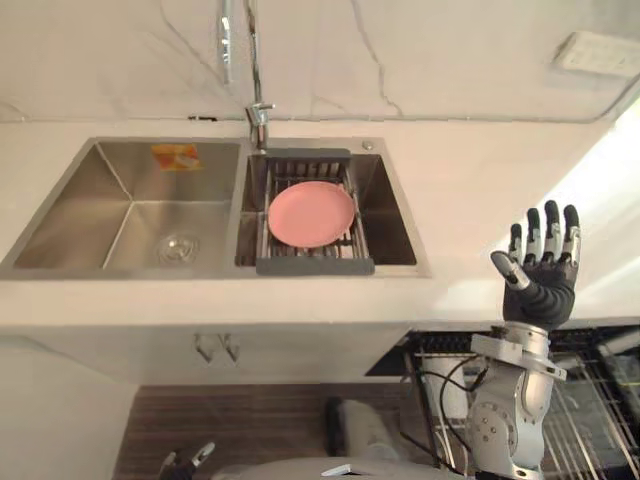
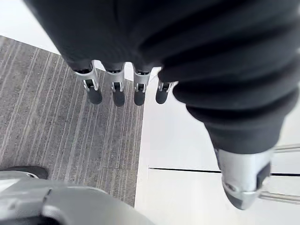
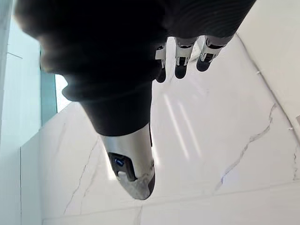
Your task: Walk over to the sink, pick up the cup, carry it to the dishwasher, place the cup inside the dishwasher, then close the dishwasher door
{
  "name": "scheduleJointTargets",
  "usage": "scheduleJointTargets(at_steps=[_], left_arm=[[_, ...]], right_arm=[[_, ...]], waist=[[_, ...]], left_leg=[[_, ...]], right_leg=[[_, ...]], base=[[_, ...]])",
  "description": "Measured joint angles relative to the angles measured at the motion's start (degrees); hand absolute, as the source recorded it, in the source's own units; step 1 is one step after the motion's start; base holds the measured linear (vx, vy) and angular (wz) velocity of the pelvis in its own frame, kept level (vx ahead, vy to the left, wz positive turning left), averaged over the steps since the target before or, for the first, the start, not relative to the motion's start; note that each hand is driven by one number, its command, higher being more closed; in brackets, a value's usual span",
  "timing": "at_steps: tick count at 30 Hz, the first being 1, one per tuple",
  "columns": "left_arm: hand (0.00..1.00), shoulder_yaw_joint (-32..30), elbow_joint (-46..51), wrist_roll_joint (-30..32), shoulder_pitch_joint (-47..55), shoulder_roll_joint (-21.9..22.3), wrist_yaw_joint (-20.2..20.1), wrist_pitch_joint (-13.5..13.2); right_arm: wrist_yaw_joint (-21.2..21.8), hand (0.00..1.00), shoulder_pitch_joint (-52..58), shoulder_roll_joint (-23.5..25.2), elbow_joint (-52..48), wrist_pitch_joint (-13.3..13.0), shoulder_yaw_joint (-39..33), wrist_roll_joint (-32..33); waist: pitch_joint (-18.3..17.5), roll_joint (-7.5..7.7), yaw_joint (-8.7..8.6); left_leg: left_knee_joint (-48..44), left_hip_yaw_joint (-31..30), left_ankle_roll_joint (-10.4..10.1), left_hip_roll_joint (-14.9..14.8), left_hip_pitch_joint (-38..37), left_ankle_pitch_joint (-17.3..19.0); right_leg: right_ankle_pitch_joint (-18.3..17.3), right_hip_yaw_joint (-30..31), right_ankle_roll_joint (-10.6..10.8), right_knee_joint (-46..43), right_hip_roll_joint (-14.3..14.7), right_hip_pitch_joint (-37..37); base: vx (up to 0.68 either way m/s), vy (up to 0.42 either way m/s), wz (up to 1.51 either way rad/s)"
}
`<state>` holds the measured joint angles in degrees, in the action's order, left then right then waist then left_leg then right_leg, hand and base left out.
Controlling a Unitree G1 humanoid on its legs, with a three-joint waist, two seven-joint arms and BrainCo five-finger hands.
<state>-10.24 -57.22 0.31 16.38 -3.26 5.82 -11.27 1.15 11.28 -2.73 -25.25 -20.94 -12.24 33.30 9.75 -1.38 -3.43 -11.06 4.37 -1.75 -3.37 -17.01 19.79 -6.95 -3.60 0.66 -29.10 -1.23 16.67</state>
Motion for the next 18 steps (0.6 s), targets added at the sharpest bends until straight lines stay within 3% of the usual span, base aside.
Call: scheduleJointTargets(at_steps=[4,5,6,7,8,9,11,12,13,14,15,18], left_arm=[[0.0,-1.0,-0.3,2.5,0.1,0.0,0.0,0.1],[0.0,-1.0,-0.3,4.0,0.1,0.5,0.2,-0.1],[0.0,-1.0,-0.2,5.1,0.2,0.6,0.7,-0.2],[0.0,-0.9,-0.1,5.4,0.3,0.6,1.2,-0.4],[0.0,-1.0,-0.2,5.5,0.4,0.7,1.7,-0.6],[0.0,-0.9,-0.2,5.5,0.5,0.7,2.1,-0.6],[0.0,-0.8,-0.1,5.6,1.2,0.6,3.0,-0.6],[0.0,-0.7,-0.1,5.6,1.3,0.4,3.3,-0.6],[0.0,0.1,-0.2,6.3,1.6,0.6,3.9,-0.6],[0.0,0.4,-0.1,6.6,1.6,0.9,4.0,-0.6],[0.0,0.2,-0.4,6.6,1.6,1.0,4.1,-0.6],[0.0,0.7,-0.4,6.4,1.8,-0.6,4.0,-0.6]], right_arm=[[0.0,0.0,-0.4,0.0,-0.8,0.4,-0.2,0.0],[0.0,0.0,-0.2,0.0,-0.8,0.5,-0.3,0.0],[-0.1,0.0,0.3,0.0,-0.8,0.9,-0.3,0.0],[-0.1,0.0,0.5,0.0,-0.9,1.0,-0.1,0.0],[-0.1,0.0,0.3,0.0,-0.8,1.2,-0.3,0.0],[-0.1,0.0,0.2,0.0,-0.8,1.3,-0.3,0.0],[-0.1,0.0,-0.1,-0.1,-0.5,1.6,-0.9,0.0],[-0.1,0.0,-0.3,-0.2,0.0,1.6,-0.9,0.0],[-0.1,0.0,-1.5,-0.8,1.7,1.6,-1.3,0.0],[-0.1,0.0,-1.7,-1.5,2.0,1.9,-1.5,-0.1],[-0.2,0.0,-1.8,-1.7,3.4,2.4,-1.3,-0.4],[0.1,0.0,-2.0,-1.9,3.8,2.7,-1.4,-2.2]], waist=[[-0.1,0.4,0.0],[0.0,0.18,-0.25],[-0.1,0.05,-0.33],[0.0,0.29,-0.29],[0.0,-0.05,0.05],[0.0,-0.02,0.21],[0.1,0.82,1.26],[0.0,1.01,1.69],[0.0,0.47,2.02],[0.0,-0.39,2.01],[0.1,-0.01,2.45],[-1.2,2.51,1.59]], left_leg=[[-8.0,-1.4,0.1,-0.9,1.2,-2.7],[-17.4,-1.2,0.2,-2.1,4.6,-3.6],[-28.3,-1.1,-0.1,-3.7,9.8,-7.6],[-33.5,-0.9,-0.5,-4.6,12.2,-8.8],[-40.2,0.6,-0.6,-6.5,16.2,-7.3],[-41.0,1.3,-0.4,-6.8,17.6,-5.8],[-32.8,3.9,-0.1,-5.2,20.9,-1.4],[-28.2,4.1,-0.1,-4.3,20.9,-1.4],[-13.8,3.7,-0.9,-3.0,20.9,-5.1],[-8.7,3.2,-1.0,-3.1,21.1,-10.6],[-7.6,4.2,-0.6,-2.6,19.9,-12.6],[0.9,5.7,1.3,1.2,16.9,-15.5]], right_leg=[[-3.2,-0.4,-0.9,0.5,0.7,-3.7],[-3.8,-1.1,-1.0,2.7,1.4,-6.3],[-3.9,-1.8,-1.5,5.0,1.8,-9.3],[-3.9,-1.9,-1.8,6.2,2.0,-10.7],[-3.9,-1.9,-2.4,8.2,2.5,-13.1],[-3.5,-1.9,-3.1,9.2,2.5,-14.3],[-3.0,-1.0,-2.6,12.3,0.7,-18.3],[-2.8,-0.3,-1.9,12.6,0.3,-18.6],[-3.0,1.0,-0.1,12.8,-0.2,-18.8],[-3.2,1.3,0.3,12.8,0.4,-18.7],[-3.3,2.9,1.1,13.0,0.2,-19.0],[-1.7,3.6,3.1,18.3,-3.0,-20.2]], base=[[0.28,-0.169,0.04],[0.22,-0.124,0.16],[0.21,-0.103,0.21],[0.22,-0.061,0.16],[0.18,-0.025,0.06],[0.23,-0.008,-0.02],[0.24,0.049,-0.21],[0.24,0.125,-0.45],[0.18,0.139,-0.39],[0.19,0.186,-0.49],[0.19,0.188,-0.32],[0.17,0.172,-0.07]])
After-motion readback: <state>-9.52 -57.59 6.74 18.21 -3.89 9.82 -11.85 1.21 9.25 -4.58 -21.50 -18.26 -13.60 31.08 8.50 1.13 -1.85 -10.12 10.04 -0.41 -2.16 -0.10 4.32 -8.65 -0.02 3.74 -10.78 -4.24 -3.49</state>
